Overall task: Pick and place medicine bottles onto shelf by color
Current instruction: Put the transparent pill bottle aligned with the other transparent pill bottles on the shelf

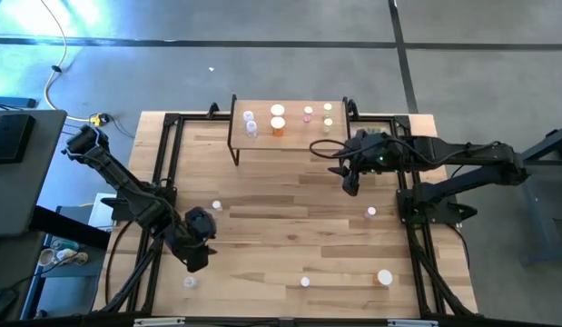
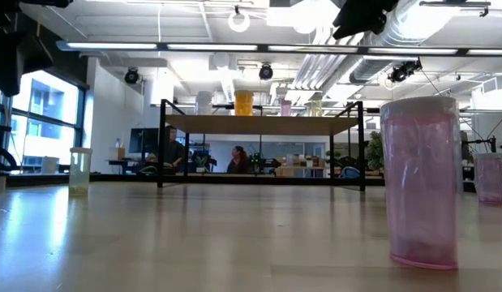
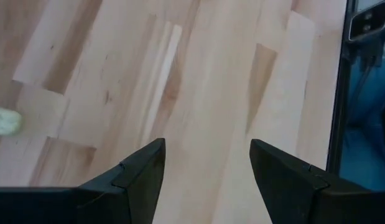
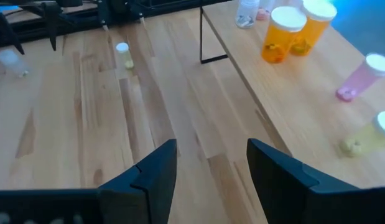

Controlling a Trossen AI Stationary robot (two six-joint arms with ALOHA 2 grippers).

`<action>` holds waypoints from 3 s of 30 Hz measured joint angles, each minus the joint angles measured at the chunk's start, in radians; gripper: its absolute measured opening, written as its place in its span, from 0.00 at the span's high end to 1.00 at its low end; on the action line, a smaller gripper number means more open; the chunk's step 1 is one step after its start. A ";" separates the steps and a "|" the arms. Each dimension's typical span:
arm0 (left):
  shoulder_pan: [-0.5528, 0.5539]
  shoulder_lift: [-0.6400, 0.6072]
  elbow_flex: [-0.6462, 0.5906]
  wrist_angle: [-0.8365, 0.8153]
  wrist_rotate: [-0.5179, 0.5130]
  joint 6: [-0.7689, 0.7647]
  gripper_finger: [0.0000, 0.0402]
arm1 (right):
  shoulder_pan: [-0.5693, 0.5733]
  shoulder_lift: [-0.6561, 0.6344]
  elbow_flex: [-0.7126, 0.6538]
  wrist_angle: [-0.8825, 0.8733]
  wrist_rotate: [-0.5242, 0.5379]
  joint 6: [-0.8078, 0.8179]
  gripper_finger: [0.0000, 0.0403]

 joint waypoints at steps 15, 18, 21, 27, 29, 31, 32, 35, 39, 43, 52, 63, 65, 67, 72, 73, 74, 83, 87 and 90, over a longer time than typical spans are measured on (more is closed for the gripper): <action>-0.070 0.000 0.000 -0.189 0.172 0.010 0.40 | 0.066 0.003 0.000 0.000 0.079 0.076 0.54; -0.137 0.000 0.000 -0.214 0.164 0.008 0.40 | 0.077 0.018 0.000 0.000 0.079 0.092 0.54; -0.203 0.000 0.000 -0.226 0.164 -0.039 0.40 | 0.086 0.040 0.000 0.002 0.079 0.113 0.54; -0.316 0.000 0.000 -0.207 0.169 -0.148 0.40 | 0.108 0.078 0.000 0.006 0.079 0.154 0.54; -0.345 0.000 0.000 -0.207 0.172 -0.166 0.40 | 0.118 0.081 0.000 0.007 0.079 0.179 0.54; -0.362 0.000 0.000 -0.204 0.172 -0.175 0.40 | 0.131 0.081 0.000 0.008 0.079 0.199 0.54; -0.367 0.000 0.000 -0.199 0.172 -0.174 0.40 | 0.138 0.081 0.000 0.008 0.079 0.204 0.54; -0.369 0.000 0.000 -0.194 0.168 -0.165 0.40 | 0.159 0.081 0.000 0.008 0.079 0.210 0.54; -0.369 0.000 0.000 -0.194 0.158 -0.204 0.40 | 0.183 0.081 0.000 0.008 0.079 0.210 0.54; -0.369 0.000 0.000 -0.197 0.161 -0.259 0.39 | 0.200 0.081 0.000 0.008 0.079 0.220 0.54; -0.418 0.000 0.000 -0.173 0.067 -0.120 0.32 | 0.236 0.081 0.000 0.008 0.158 0.252 0.54; -0.512 0.127 0.000 -0.019 -0.043 -0.150 0.33 | 0.257 0.081 0.000 0.009 0.161 0.266 0.54; -0.512 0.166 0.000 0.040 -0.043 -0.118 0.33 | 0.257 0.081 0.000 0.009 0.161 0.265 0.54; -0.512 0.199 0.000 0.072 -0.045 -0.100 0.33 | 0.257 0.081 0.000 0.009 0.161 0.265 0.54; -0.504 0.259 0.000 0.100 -0.045 -0.101 0.33 | 0.257 0.081 0.000 0.010 0.161 0.266 0.54; -0.502 0.267 0.000 0.101 -0.045 -0.105 0.33 | 0.257 0.081 0.000 0.011 0.161 0.266 0.54; -0.500 0.272 0.000 0.102 -0.046 -0.107 0.33 | 0.257 0.081 0.000 0.014 0.161 0.266 0.54; -0.480 0.280 0.000 0.179 -0.102 -0.090 0.33 | 0.257 0.081 0.000 0.017 0.161 0.265 0.54; -0.449 0.288 0.000 0.176 -0.108 -0.069 0.33 | 0.257 0.081 0.000 0.017 0.161 0.265 0.54; -0.425 0.300 0.000 0.174 -0.053 -0.068 0.33 | 0.257 0.081 0.000 0.017 0.161 0.264 0.54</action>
